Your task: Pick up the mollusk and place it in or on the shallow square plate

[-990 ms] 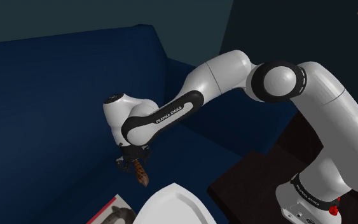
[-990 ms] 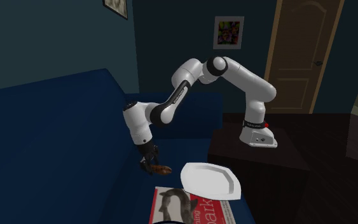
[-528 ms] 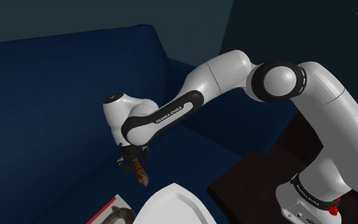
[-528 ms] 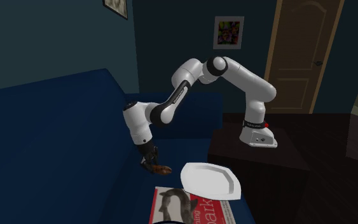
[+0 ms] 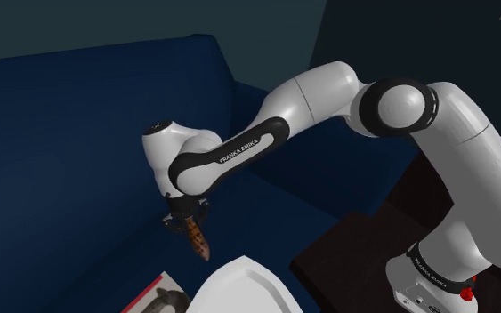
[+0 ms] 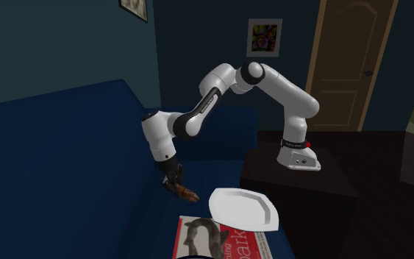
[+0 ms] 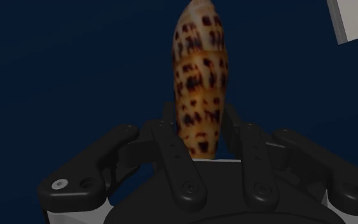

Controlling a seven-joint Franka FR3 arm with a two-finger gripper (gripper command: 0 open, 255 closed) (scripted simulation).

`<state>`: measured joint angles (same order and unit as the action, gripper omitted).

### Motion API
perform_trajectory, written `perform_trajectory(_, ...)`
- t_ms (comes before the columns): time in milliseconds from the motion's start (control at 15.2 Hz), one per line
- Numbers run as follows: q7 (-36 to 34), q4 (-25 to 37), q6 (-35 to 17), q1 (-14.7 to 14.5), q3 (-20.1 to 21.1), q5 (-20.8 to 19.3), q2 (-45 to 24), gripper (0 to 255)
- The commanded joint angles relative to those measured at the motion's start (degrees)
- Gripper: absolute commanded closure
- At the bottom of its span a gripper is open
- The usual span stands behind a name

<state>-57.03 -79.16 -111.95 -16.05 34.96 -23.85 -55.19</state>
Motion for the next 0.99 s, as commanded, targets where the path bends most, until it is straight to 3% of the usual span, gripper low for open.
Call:
perform_trajectory(0, 0.05, -0.01, 0.88, 0.19, 0.36, 0.35, 0.89, 255)
perform_trajectory(924, 0.42, 0.63, 7.29, 1.51, 2.78, 2.85, 6.88, 255)
